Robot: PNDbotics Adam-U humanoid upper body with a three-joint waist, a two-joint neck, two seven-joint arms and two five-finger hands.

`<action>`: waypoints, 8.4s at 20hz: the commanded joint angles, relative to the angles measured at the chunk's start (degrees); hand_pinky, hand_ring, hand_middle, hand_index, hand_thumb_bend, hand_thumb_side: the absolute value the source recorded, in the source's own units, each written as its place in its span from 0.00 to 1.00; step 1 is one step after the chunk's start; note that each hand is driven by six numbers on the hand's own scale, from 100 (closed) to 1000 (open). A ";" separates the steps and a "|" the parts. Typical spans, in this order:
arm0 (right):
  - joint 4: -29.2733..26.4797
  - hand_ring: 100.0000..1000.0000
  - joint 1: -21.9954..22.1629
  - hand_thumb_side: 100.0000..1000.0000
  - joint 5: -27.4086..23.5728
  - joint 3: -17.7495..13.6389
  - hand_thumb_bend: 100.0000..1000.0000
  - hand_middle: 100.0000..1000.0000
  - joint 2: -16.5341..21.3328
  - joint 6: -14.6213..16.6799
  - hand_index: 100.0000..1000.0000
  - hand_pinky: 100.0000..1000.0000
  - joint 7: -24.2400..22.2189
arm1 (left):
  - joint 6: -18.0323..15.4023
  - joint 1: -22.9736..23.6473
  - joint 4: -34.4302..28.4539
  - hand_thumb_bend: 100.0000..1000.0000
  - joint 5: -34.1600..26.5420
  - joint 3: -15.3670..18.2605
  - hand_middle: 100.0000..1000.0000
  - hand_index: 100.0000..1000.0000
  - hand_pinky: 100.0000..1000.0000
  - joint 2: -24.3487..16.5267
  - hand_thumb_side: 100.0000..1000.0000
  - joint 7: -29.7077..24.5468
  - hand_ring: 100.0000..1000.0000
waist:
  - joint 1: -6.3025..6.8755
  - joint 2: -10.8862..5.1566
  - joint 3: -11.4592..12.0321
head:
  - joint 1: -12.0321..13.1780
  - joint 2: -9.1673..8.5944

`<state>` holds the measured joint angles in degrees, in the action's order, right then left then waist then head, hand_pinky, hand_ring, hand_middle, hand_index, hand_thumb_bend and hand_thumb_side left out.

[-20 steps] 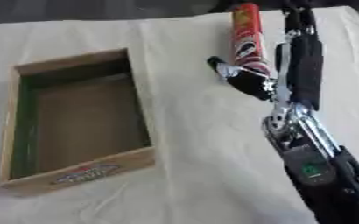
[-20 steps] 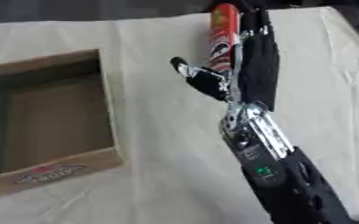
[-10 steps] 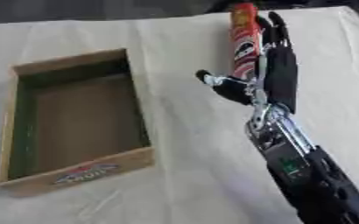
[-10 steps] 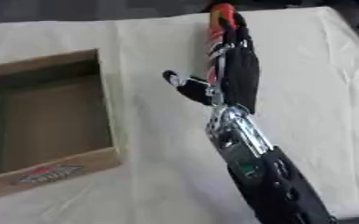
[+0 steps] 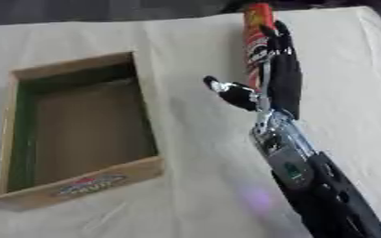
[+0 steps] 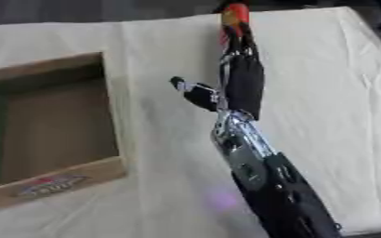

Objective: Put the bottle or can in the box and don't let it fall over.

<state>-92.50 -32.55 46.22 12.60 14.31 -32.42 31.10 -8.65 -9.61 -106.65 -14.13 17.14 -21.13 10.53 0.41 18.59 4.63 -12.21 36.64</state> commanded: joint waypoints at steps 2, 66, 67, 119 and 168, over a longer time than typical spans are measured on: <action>1.01 0.88 -1.89 0.24 0.75 -0.69 0.85 0.94 0.23 -8.60 0.87 0.66 9.18 | -0.01 -0.46 -0.76 1.00 0.17 0.37 0.77 0.61 0.87 -1.67 0.27 -0.18 0.82 | 0.26 -1.24 0.07 | -0.24 -0.43; 13.36 0.89 -7.31 0.21 1.41 -6.35 0.88 0.94 1.55 -11.00 0.87 0.66 18.33 | -0.35 -0.70 -0.34 1.00 -0.20 0.15 0.77 0.61 0.87 -0.54 0.26 -1.18 0.82 | 1.61 0.42 0.77 | -0.95 -3.18; 13.46 0.89 -7.36 0.21 1.65 -6.44 0.88 0.94 1.58 -11.05 0.87 0.66 18.39 | -0.36 -0.70 -0.33 1.00 -0.21 0.16 0.77 0.61 0.87 -0.52 0.26 -1.19 0.82 | 1.65 0.46 0.75 | -0.97 -3.26; 15.74 0.85 -10.05 0.16 7.29 -8.51 0.83 0.89 2.88 -9.25 0.82 0.63 20.87 | -0.34 -1.06 -0.26 1.00 -0.56 -0.17 0.77 0.61 0.87 0.07 0.25 -2.38 0.82 | 2.10 1.37 1.52 | -1.84 -4.47; 20.59 0.81 -11.61 0.14 5.67 -9.29 0.81 0.87 3.26 -9.67 0.80 0.41 20.87 | -0.58 -1.09 -0.20 1.00 -0.76 -0.20 0.77 0.61 0.88 0.37 0.24 -3.25 0.82 | 2.68 2.12 1.20 | -2.24 -5.38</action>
<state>-72.42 -43.74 52.44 3.55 16.57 -26.90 36.62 -9.11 -10.37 -106.28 -14.67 16.75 -19.76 7.56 2.97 21.35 5.75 -14.28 32.02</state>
